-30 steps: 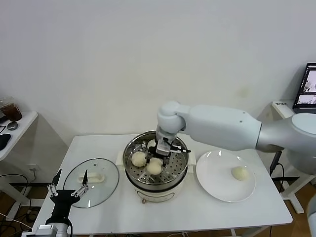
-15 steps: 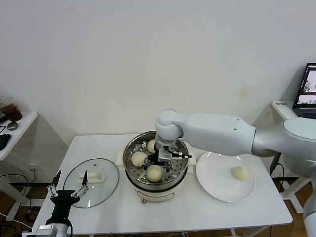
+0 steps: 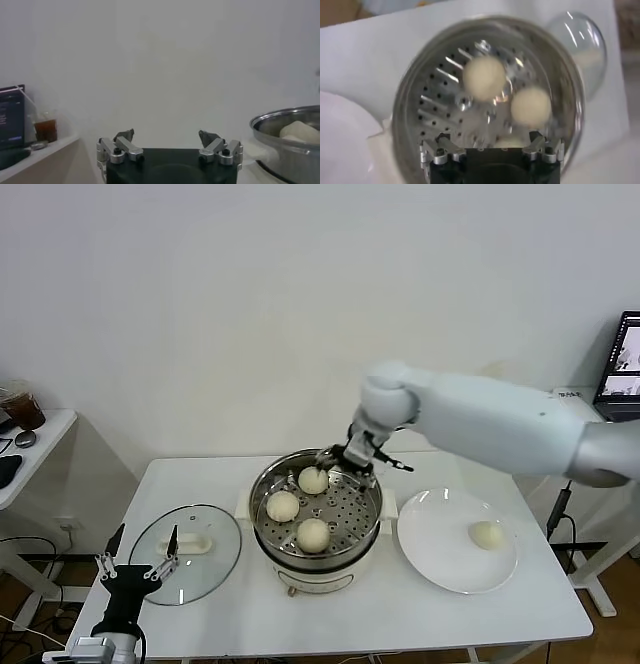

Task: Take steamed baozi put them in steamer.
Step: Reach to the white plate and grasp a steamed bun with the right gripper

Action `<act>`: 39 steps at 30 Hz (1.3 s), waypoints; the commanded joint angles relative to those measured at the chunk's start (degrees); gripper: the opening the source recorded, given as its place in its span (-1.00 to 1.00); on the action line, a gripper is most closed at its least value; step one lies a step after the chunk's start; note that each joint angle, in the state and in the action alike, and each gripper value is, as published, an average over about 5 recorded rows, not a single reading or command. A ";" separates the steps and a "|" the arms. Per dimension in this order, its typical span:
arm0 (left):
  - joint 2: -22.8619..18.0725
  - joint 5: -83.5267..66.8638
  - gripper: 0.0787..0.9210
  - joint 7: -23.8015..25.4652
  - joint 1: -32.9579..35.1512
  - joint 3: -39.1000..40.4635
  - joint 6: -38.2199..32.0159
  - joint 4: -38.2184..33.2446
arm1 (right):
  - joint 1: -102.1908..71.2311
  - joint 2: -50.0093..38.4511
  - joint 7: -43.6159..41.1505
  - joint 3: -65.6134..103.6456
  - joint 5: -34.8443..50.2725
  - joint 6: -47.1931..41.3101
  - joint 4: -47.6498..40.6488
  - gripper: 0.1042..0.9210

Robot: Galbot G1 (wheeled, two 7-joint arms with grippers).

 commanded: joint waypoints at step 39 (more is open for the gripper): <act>0.04 0.86 0.77 0.18 0.33 0.71 0.18 1.31 | -42.30 -17.51 -4.12 37.82 -23.19 -12.53 -17.95 0.76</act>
